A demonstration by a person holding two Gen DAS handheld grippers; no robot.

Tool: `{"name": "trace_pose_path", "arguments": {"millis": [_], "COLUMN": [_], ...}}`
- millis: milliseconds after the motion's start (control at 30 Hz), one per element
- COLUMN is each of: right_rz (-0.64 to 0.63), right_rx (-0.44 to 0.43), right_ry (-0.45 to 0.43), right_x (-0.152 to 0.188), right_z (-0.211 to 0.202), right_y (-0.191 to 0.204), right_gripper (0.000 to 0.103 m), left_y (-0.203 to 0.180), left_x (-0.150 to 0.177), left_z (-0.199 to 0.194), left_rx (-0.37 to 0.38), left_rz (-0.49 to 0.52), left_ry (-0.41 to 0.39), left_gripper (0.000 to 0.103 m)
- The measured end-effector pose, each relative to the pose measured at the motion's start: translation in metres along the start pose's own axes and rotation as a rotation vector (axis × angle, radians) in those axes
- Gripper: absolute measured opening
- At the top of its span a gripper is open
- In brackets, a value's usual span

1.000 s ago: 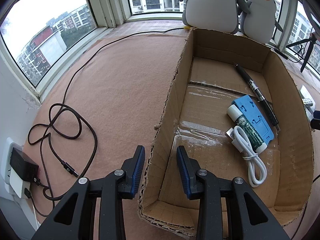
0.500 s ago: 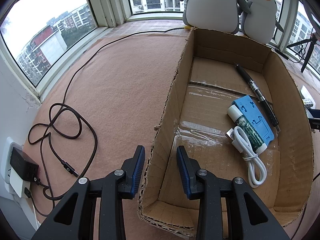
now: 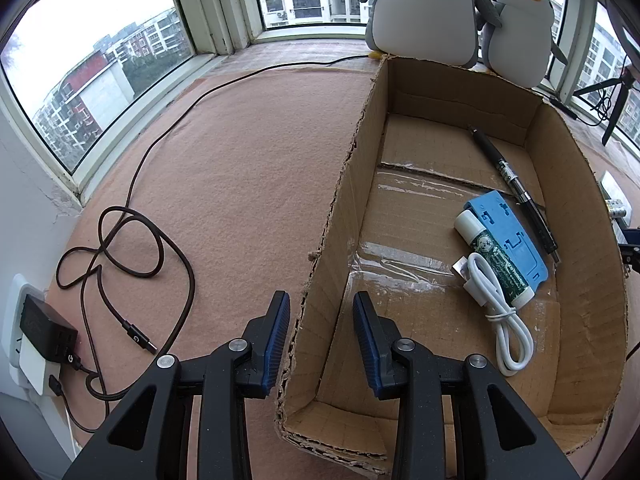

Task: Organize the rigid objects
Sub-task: 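Move the right tool back and grasp the white power adapter, then carry the white adapter into the box and release it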

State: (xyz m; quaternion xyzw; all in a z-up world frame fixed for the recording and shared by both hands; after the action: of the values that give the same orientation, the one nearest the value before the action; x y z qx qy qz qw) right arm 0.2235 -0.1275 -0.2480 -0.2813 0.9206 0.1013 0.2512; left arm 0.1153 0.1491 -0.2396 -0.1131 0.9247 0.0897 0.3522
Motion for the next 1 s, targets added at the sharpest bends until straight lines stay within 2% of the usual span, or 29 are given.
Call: {"name": "trace_pose_path", "arguments": {"millis": [267,567,667,833,1000], "right_rz": [0.035,0.165,0.18,0.145,0.098], "right_rx": [0.016,-0.004,-0.015,-0.058,-0.102], "right_ry": [-0.012,-0.08,-0.12,-0.202,-0.247], "right_x": [0.017,0.04,0.032,-0.004,-0.039], "right_z": [-0.011,-0.049,-0.065,-0.086,-0.087], "right_y": [0.001,0.002,0.01,0.04,0.076], "right_gripper": [0.032,0.032,0.032,0.032,0.032], "left_y": [0.001,0.0,0.0,-0.001,-0.001], "left_x": [0.0,-0.001,-0.001,-0.001,-0.001], "left_z": [0.0,0.0,0.0,0.0,0.0], "left_rx": [0.002,0.002,0.002,0.002,0.002], "left_rz": [-0.007,-0.001,0.0,0.002,0.003], "left_ry": [-0.002,-0.002,-0.002,-0.004,-0.004], "left_gripper": [0.036,0.036,0.036,0.036,0.036]}}
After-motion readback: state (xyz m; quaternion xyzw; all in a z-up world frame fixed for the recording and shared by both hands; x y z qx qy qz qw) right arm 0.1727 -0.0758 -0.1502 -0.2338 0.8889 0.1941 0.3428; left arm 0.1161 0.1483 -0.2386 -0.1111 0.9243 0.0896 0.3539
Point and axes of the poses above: each gripper's, at about its wrist camera, not at the fingertips, and z roughly the way its jaws point, y to its left, x to its underside, the point moved 6 cm from there along z, roughly the way its jaws point, and after that the axes turned 13 degrees about -y, right-handed, at the moved point
